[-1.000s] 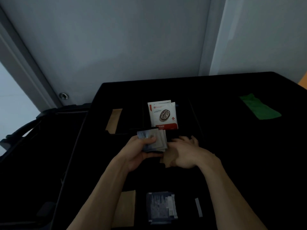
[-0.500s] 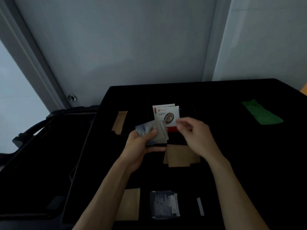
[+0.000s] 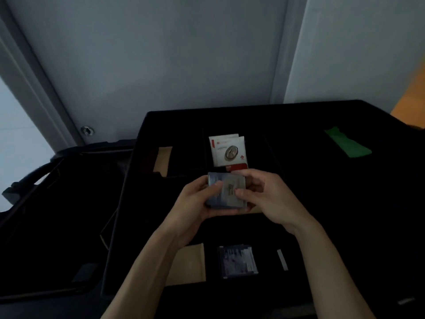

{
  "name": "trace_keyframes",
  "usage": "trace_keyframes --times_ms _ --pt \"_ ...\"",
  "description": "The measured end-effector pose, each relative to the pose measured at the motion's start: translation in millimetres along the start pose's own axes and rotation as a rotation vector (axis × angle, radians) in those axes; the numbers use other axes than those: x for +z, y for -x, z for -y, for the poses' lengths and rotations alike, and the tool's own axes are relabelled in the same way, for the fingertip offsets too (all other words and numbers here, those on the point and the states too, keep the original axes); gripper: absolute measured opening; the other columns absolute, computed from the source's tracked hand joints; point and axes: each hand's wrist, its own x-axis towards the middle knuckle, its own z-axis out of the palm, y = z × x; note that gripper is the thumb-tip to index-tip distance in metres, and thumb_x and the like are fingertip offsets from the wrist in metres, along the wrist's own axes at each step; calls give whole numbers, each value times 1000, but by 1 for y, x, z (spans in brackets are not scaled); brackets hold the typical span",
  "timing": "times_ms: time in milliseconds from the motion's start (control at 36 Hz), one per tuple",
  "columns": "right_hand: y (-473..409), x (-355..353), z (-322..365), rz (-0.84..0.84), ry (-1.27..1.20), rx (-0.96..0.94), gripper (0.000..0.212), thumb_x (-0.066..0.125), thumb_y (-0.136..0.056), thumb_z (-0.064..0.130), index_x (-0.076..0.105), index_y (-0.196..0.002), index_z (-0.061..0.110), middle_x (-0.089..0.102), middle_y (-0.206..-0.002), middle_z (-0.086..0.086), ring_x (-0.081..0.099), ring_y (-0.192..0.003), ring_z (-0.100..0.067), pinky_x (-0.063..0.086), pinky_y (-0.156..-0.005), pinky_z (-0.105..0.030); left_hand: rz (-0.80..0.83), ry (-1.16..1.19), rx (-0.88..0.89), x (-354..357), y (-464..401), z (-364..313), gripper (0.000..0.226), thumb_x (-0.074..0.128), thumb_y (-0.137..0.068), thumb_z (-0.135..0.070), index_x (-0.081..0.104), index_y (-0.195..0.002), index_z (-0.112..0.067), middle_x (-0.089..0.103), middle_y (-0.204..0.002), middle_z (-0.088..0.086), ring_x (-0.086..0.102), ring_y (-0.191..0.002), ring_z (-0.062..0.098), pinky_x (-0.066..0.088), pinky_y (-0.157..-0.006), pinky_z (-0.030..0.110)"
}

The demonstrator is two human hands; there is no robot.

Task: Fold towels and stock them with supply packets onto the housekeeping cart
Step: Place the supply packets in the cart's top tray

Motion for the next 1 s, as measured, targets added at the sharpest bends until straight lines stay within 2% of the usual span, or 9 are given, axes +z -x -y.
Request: trace_keyframes --times_ms 83,222,306,417,639,750,833,944,1000 --pt "15 1 -4 -23 16 26 48 72 -90 13 60 -131 35 71 -98 -3 70 -88 -13 58 -63 -26 -76 -188 -7 -10 2 7 27 66 -94 -13 63 -121 -16 73 -110 14 74 -95 29 62 -69 39" --pt "43 0 -15 39 117 112 39 71 -90 13 65 -125 31 70 -101 -2 69 -92 -11 56 -70 -22 -39 -683 49 -21 7 23 23 79 -84 -21 67 -96 -36 75 -86 -4 74 -79 11 60 -64 27" --pt "53 0 -22 95 150 190 37 69 -92 12 64 -126 24 70 -99 -4 71 -87 -14 56 -68 -24 -15 -923 66 -15 13 28 20 79 -83 -25 66 -92 -36 72 -85 -9 69 -79 1 57 -64 19" --pt "58 -5 -33 157 257 231 31 69 -92 19 67 -119 33 69 -99 -1 68 -85 -10 55 -78 -27 29 -1183 101 -3 22 29 19 78 -82 -29 68 -97 -30 64 -89 -13 61 -81 1 48 -64 12" --pt "56 -8 -42 314 447 258 32 71 -89 25 69 -121 31 70 -97 14 66 -89 1 53 -77 -14 174 -1717 51 17 30 36 53 64 -91 -44 50 -140 -30 58 -128 -6 41 -124 17 33 -105 35" --pt "56 -8 -43 370 494 239 33 72 -87 40 69 -119 38 69 -109 19 63 -94 5 54 -86 -19 253 -1770 -25 22 35 41 44 58 -95 -42 52 -137 -30 55 -132 -5 43 -128 17 36 -106 38" --pt "58 -9 -45 302 531 197 43 69 -89 39 61 -131 34 65 -121 10 60 -102 -1 49 -87 -17 222 -1753 -37 25 37 43 44 61 -95 -37 53 -137 -26 56 -131 -1 47 -127 18 39 -106 36" --pt "62 -5 -48 111 674 153 30 65 -94 28 66 -124 24 66 -119 1 60 -95 -8 46 -69 -14 169 -1767 -48 31 40 44 46 60 -96 -27 51 -141 -24 55 -138 0 47 -130 18 38 -108 33" --pt "63 -2 -48 124 676 157 27 65 -94 25 68 -121 20 67 -116 -2 63 -97 -12 51 -72 -18 143 -1777 -63 36 42 45 45 60 -97 -26 52 -141 -22 56 -138 1 48 -130 19 39 -107 33"
